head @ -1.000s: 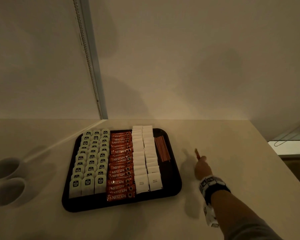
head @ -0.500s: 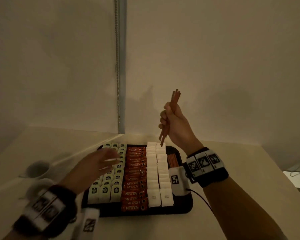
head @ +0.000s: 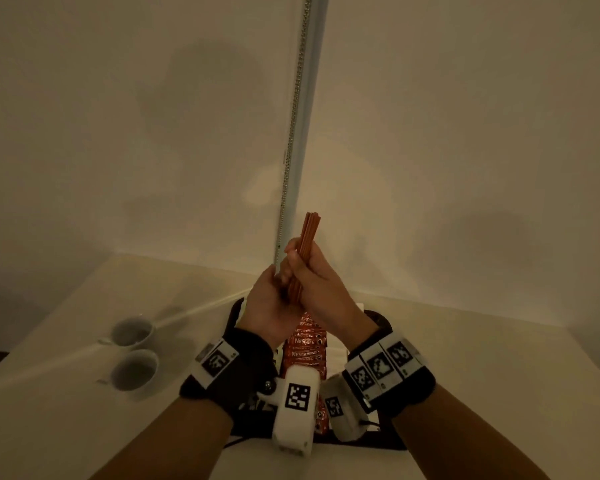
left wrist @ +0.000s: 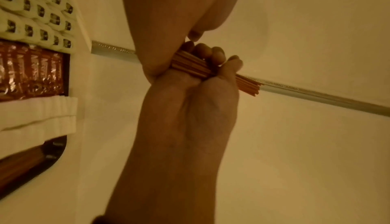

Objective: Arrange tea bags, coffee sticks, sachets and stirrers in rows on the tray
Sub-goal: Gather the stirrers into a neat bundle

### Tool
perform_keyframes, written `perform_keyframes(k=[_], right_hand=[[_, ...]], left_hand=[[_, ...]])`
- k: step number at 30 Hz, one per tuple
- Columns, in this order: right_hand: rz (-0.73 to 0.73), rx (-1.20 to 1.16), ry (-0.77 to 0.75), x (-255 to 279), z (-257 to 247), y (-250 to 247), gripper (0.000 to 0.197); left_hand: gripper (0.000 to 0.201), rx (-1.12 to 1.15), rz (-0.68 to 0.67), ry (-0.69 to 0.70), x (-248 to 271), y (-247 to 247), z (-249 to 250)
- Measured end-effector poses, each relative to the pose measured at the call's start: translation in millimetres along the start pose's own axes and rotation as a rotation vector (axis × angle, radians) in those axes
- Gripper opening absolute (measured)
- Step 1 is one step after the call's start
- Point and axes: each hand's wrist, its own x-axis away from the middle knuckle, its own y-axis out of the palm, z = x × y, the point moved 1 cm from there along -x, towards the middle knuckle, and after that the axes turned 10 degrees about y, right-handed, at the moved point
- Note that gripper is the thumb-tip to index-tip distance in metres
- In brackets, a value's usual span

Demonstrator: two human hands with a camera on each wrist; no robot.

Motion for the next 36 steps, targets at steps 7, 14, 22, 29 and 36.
perform_keyframes(k=[7, 14, 22, 29, 36], right_hand=[[-0.068, 0.044, 0.21, 5, -8, 0, 0.026], [-0.18, 0.609, 0.314, 15, -34, -16, 0.027], [-0.346, 1.264, -0.133, 10, -54, -25, 0.139], [-0.326, 1.327, -0.215, 4, -43, -28, 0.128], [-0.101, 0.258, 0.305, -6, -35, -30, 0.023]], left_hand=[[0.042, -0.561, -0.274, 0.345, 3, 9, 33], [0.029, -0.536, -0.236, 0.348, -1, 11, 43], [0.026, -0.214, -0.248, -0.096, 4, 14, 41], [0.029, -0.239, -0.246, -0.115, 5, 17, 36], [0.013, -0.329, -0.333, -0.095, 6, 22, 34]])
